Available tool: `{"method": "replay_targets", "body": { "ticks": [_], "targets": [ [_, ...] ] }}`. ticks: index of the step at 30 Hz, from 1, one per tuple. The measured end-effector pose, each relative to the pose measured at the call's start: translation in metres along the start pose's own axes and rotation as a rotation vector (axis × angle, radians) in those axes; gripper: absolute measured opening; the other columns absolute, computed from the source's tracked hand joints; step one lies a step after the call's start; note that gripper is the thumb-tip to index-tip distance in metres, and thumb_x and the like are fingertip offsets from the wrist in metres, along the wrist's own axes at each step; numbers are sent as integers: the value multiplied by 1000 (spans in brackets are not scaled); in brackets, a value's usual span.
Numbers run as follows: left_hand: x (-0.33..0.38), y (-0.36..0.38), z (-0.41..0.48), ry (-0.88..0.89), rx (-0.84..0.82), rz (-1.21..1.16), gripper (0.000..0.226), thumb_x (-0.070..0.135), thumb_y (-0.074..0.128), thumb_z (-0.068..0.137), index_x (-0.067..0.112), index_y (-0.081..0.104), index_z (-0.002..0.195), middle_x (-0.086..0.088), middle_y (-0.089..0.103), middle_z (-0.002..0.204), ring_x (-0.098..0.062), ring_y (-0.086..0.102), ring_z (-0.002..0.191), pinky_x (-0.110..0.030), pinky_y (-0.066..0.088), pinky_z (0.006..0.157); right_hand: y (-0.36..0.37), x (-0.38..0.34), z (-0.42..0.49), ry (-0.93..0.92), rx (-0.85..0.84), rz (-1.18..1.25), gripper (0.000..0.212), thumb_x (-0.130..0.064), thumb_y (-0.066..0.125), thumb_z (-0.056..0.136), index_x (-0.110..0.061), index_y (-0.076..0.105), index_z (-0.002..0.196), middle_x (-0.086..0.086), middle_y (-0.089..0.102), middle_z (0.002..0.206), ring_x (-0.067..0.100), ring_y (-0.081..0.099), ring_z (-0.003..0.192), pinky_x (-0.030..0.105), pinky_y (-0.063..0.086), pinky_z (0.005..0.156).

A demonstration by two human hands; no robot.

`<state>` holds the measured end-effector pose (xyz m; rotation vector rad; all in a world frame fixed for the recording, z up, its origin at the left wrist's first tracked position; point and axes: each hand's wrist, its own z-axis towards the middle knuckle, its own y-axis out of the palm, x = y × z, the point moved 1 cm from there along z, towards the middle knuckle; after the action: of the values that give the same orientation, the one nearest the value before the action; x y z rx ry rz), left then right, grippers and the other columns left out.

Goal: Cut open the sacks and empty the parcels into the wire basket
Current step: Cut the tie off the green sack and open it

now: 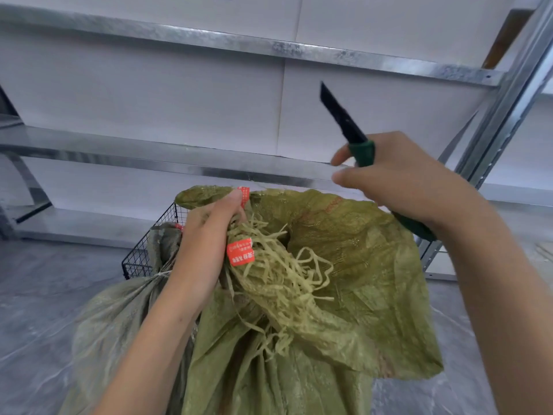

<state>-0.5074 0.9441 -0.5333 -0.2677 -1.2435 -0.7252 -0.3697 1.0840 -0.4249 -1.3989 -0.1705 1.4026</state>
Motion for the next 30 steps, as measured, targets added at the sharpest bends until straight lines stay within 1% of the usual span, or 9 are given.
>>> {"method": "replay_targets", "body": {
  "ticks": [3, 7, 10, 13, 16, 20, 23, 26, 30],
  "targets": [
    [-1, 2, -3, -24, 31, -28, 37, 46, 54, 77, 22, 48, 48, 0, 47, 57, -14, 48, 51, -35, 41, 66, 22, -10, 5, -62, -133, 47, 25, -15, 67, 84, -15, 61, 109, -8, 51, 67, 8, 41, 48, 20, 38, 50],
    [-2, 4, -7, -7, 55, -84, 42, 36, 58, 81, 20, 52, 43, 4, 51, 52, -16, 49, 52, -34, 39, 67, 55, -8, 12, -52, -217, -28, 38, -18, 70, 82, -12, 54, 115, -2, 52, 74, 6, 41, 48, 13, 35, 44],
    [-3, 5, -10, 51, 43, -102, 48, 34, 60, 78, -2, 44, 50, -16, 39, 52, -23, 40, 52, -34, 35, 65, 70, 2, 18, -14, -166, -173, 26, -20, 69, 81, -10, 60, 104, 1, 56, 76, 12, 47, 56, 11, 38, 44],
    [-2, 2, -10, 67, 61, -105, 56, 41, 63, 69, -10, 40, 66, -16, 42, 67, -27, 39, 65, -39, 32, 67, 76, 16, 23, 12, -61, -194, 9, -15, 59, 85, -9, 64, 87, 9, 65, 81, 20, 56, 63, 29, 47, 60],
    [-3, 1, -11, 71, 87, -98, 55, 38, 65, 71, -11, 41, 69, -12, 44, 70, -25, 38, 66, -37, 32, 67, 76, 26, 26, 38, 27, -157, 13, -14, 54, 89, -9, 63, 81, 9, 64, 75, 20, 53, 59, 30, 45, 57],
    [-5, 1, -11, 66, 141, -106, 52, 38, 64, 68, -4, 35, 60, -9, 26, 61, -24, 27, 62, -37, 25, 63, 74, 31, 28, 48, 122, -86, 17, -16, 53, 90, -4, 62, 82, 7, 60, 69, 18, 48, 54, 31, 43, 55],
    [-8, 0, -10, 42, 162, -106, 33, 30, 66, 67, 12, 42, 54, -2, 33, 57, -22, 29, 58, -32, 28, 56, 71, 32, 28, 54, 178, -11, 18, -15, 53, 89, -1, 61, 83, 5, 55, 67, 16, 43, 53, 27, 37, 51],
    [-9, 1, -9, 44, 173, -66, 17, 15, 59, 69, 22, 45, 62, -1, 40, 63, -19, 37, 57, -29, 32, 52, 68, 35, 25, 50, 233, 28, 18, -14, 53, 89, 1, 60, 82, 5, 51, 65, 16, 40, 53, 27, 32, 50],
    [-10, 3, -6, 36, 162, 35, 22, 28, 67, 60, 32, 49, 71, -4, 44, 81, -24, 44, 73, -50, 42, 69, 64, 39, 23, 33, 303, 43, 19, -14, 53, 89, -12, 52, 69, -1, 45, 59, 13, 35, 48, 22, 29, 45]
  ]
}}
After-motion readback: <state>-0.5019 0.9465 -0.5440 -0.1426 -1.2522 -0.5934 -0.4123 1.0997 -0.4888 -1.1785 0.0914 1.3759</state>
